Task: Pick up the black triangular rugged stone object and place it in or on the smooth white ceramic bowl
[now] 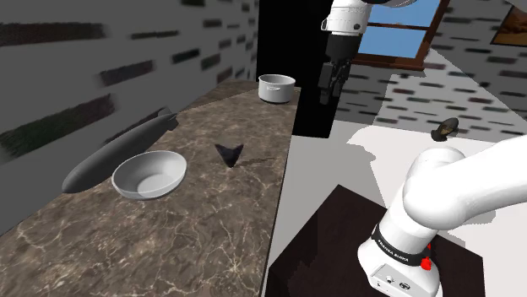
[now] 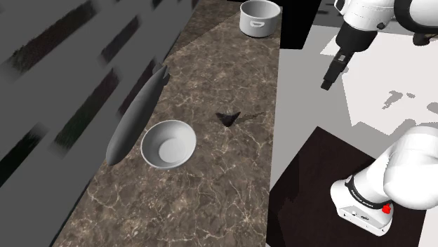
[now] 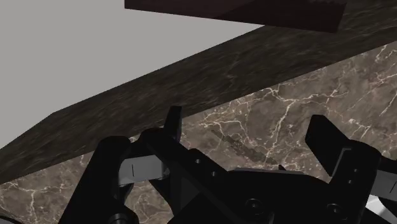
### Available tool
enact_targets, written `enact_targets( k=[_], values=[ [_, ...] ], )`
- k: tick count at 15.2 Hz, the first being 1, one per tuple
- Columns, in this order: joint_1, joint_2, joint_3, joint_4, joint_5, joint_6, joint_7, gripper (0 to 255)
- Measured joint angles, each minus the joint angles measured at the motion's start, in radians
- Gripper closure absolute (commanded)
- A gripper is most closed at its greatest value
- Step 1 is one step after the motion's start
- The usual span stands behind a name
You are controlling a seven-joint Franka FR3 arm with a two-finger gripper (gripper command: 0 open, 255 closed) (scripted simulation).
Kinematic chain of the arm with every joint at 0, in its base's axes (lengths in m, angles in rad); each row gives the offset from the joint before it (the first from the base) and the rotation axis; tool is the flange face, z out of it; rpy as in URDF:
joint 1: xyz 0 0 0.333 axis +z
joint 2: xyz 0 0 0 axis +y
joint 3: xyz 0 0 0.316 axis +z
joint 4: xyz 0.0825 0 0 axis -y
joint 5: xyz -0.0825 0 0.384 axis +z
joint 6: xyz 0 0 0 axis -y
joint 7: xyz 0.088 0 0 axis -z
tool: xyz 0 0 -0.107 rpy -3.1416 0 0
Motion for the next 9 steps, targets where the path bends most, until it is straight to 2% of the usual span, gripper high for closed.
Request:
enact_targets(
  k=[3,9],
  values=[
    [0.014,0.022,0.0,-0.013,0.002,0.04,-0.019,0],
    [0.079,0.155,0.0,-0.047,0.018,0.239,-0.113,0]
  ],
)
